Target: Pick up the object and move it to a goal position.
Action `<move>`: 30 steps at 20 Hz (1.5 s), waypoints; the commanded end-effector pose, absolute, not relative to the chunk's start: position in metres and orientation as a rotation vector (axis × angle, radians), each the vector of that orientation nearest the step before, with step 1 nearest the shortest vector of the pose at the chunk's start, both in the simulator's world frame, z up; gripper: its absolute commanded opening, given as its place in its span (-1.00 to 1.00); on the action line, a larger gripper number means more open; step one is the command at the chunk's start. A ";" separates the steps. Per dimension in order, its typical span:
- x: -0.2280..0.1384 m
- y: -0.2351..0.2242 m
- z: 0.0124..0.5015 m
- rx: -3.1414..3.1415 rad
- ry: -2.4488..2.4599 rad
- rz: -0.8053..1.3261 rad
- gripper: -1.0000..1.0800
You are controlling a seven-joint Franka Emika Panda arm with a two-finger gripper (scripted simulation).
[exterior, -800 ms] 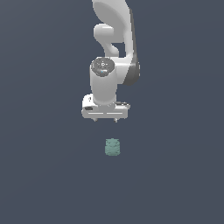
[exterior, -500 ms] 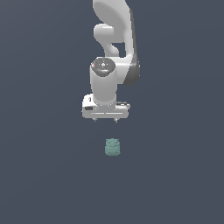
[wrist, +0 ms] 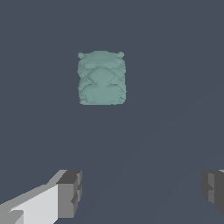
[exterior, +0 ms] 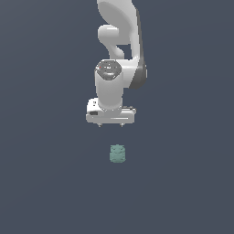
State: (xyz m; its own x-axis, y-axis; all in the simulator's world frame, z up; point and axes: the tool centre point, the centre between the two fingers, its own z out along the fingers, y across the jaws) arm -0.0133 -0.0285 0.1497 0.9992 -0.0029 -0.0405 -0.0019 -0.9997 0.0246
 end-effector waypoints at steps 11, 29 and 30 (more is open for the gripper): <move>0.011 -0.022 0.138 3.119 0.009 -0.048 0.92; 0.077 0.003 0.093 3.140 0.041 -0.002 0.92; 0.078 0.003 0.092 3.141 0.041 -0.001 0.92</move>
